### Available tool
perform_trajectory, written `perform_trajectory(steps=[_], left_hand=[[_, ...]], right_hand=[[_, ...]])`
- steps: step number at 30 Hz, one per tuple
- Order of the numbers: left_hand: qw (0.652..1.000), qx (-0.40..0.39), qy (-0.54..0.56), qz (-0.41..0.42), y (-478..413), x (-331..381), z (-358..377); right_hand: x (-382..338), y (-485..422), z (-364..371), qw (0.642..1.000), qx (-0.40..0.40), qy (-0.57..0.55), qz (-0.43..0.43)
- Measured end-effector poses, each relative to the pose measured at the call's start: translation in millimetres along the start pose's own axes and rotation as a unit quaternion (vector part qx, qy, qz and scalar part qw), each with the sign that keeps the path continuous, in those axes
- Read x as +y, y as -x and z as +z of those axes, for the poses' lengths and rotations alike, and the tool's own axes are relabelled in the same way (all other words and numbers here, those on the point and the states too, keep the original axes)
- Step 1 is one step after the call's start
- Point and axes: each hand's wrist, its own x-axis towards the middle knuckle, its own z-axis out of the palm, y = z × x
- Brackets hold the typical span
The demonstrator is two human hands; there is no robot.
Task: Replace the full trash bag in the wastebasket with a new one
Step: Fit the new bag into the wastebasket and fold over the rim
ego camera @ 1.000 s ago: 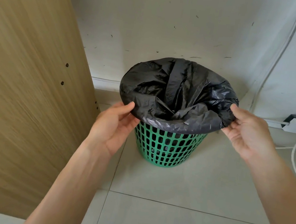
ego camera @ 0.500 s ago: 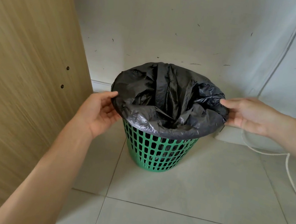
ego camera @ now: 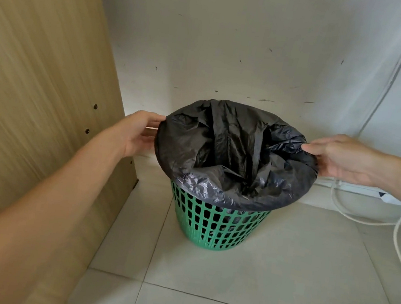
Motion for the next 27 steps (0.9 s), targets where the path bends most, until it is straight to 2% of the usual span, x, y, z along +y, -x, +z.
perform_trajectory(steps=[2,5,8,10,15,22,25,27], left_hand=[[0.998,-0.006,-0.06,-0.005,-6,15,1],[0.987,-0.047,-0.141,-0.059,-6,42,3],[0.958,-0.105,-0.238,-0.118,-2,61,9],[0.945,-0.11,-0.276,-0.14,0,65,15],[0.96,-0.096,-0.232,-0.122,-9,55,26],[0.965,-0.086,-0.196,-0.151,-12,55,13],[0.962,-0.128,-0.195,-0.142,-10,50,8],[0.964,-0.149,-0.197,-0.102,-11,45,6]], right_hand=[[5,-3,-3,1.0,-0.002,-0.01,-0.008],[5,-6,-8,1.0,-0.005,-0.013,-0.013],[5,-9,-12,1.0,0.015,-0.012,-0.019],[7,-12,-13,0.999,0.031,-0.003,-0.027],[11,-17,-11,0.997,0.056,0.007,-0.044],[9,-17,-5,0.994,0.073,0.035,-0.071],[10,-17,-2,0.991,0.086,0.055,-0.092],[9,-19,-3,0.989,0.084,0.065,-0.1]])
